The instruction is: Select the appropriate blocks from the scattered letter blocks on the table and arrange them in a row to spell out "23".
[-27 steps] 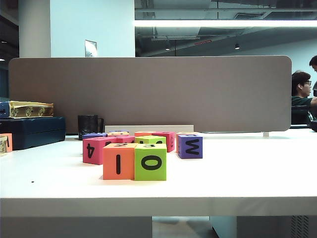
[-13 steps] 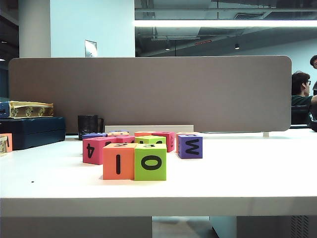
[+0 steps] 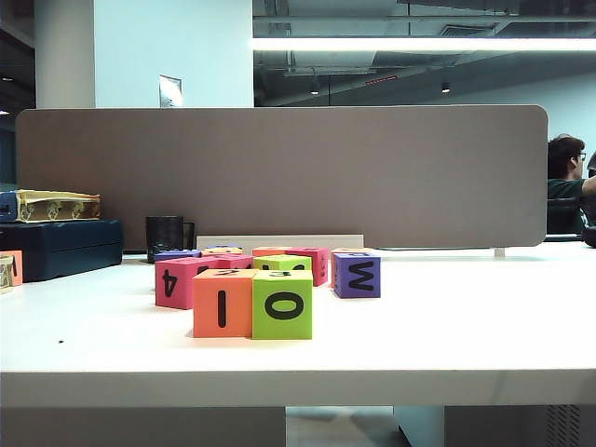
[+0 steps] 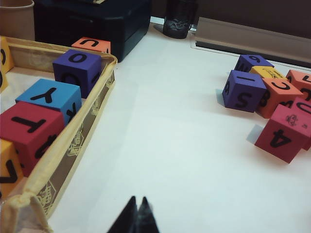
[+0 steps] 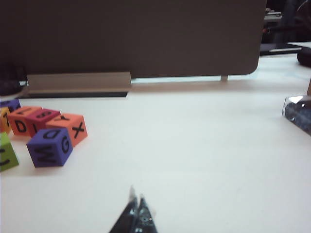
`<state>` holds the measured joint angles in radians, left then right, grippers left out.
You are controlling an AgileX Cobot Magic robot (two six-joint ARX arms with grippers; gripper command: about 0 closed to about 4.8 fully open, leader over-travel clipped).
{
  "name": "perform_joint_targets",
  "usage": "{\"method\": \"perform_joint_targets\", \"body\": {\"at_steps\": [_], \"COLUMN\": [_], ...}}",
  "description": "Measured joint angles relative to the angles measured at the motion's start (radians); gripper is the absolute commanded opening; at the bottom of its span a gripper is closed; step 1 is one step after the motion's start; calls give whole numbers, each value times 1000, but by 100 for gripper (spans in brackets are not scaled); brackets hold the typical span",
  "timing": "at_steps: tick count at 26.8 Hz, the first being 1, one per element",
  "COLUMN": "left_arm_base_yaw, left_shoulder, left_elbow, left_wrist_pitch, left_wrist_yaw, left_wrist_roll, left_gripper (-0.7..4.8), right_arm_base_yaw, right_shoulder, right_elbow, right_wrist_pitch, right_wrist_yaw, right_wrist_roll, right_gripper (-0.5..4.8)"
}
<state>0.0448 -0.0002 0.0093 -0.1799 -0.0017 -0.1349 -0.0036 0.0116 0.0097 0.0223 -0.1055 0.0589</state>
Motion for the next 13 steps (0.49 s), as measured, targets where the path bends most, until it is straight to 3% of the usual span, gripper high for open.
{"method": "perform_joint_targets", "body": {"at_steps": [7,13], "left_arm_base_yaw": [0,0], "left_shoulder": [0,0], "left_elbow": [0,0], "left_wrist_pitch": [0,0], "left_wrist_yaw": [0,0], "left_wrist_roll": [0,0], "left_gripper": [-5,-5], "right_arm_base_yaw": [0,0], "right_shoulder": [0,0], "right_elbow": [-6,-6], "right_wrist_pitch": [-61,-208], "right_wrist_yaw": [82,105], "right_wrist_roll": [0,0], "right_gripper": [-1,-1]}}
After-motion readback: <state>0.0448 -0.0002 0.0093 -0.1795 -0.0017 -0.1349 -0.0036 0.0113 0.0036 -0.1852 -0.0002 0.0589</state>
